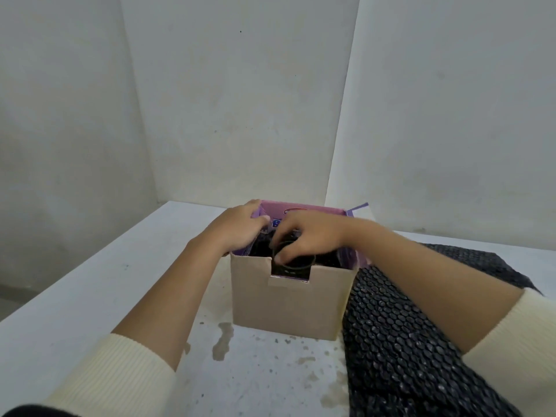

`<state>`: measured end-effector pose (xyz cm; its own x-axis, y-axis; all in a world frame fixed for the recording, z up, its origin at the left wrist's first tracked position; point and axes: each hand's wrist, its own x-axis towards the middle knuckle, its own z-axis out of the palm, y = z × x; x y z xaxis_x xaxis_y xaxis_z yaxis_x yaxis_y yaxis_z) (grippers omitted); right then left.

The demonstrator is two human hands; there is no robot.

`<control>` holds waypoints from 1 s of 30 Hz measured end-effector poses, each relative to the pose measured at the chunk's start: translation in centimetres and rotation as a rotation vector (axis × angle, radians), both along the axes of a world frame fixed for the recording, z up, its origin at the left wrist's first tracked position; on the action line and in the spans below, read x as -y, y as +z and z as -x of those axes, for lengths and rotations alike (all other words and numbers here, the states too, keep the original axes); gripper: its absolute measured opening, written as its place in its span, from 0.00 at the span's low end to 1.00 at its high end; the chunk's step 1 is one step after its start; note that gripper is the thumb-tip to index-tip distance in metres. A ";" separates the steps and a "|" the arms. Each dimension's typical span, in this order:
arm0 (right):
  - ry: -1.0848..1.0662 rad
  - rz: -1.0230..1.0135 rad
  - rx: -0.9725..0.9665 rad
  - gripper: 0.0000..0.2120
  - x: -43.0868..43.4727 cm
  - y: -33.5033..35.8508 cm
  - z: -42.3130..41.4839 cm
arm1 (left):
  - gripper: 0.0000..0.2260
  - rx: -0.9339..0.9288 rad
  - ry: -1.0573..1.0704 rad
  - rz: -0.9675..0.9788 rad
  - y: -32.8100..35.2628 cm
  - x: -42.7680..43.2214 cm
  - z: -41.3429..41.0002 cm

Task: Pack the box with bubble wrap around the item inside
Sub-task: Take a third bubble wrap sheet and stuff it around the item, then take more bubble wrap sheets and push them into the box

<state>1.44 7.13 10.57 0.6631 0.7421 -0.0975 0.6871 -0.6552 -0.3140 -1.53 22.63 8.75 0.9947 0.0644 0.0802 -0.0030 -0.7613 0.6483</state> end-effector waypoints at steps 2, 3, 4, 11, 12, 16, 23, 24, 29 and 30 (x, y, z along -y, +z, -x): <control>-0.085 -0.077 0.063 0.14 2.3 1.9 0.3 | 0.18 -0.010 -0.011 -0.032 0.5 0.1 0.1; -0.111 -0.123 0.079 0.13 3.7 2.7 0.5 | 0.18 -0.017 -0.012 -0.055 0.8 0.3 0.2; -0.137 -0.181 0.089 0.12 5.1 3.1 0.6 | 0.19 -0.019 -0.006 -0.090 1.2 0.5 0.4; -0.388 -0.425 0.154 0.06 16.3 1.3 1.7 | 0.19 0.303 -0.163 -0.015 4.3 7.3 2.0; -0.423 -0.409 0.151 0.06 18.0 0.7 2.0 | 0.18 0.353 -0.220 0.001 4.6 9.1 2.4; -0.533 -0.349 0.080 0.09 24.0 -1.8 3.7 | 0.16 0.449 -0.443 0.031 4.2 16.0 3.4; -0.658 -0.217 0.028 0.22 31.0 -5.2 6.3 | 0.20 0.297 -0.649 -0.042 -1.0 23.8 2.8; -0.673 -0.192 0.017 0.24 31.7 -5.8 6.5 | 0.23 0.215 -0.655 -0.084 -2.2 24.1 2.2; -0.765 -0.022 -0.032 0.36 34.3 -9.7 6.5 | 0.37 -0.130 -0.580 -0.259 -8.2 22.6 -0.9; -0.781 -0.003 -0.037 0.36 34.5 -10.4 6.5 | 0.38 -0.157 -0.556 -0.285 -9.1 22.1 -1.3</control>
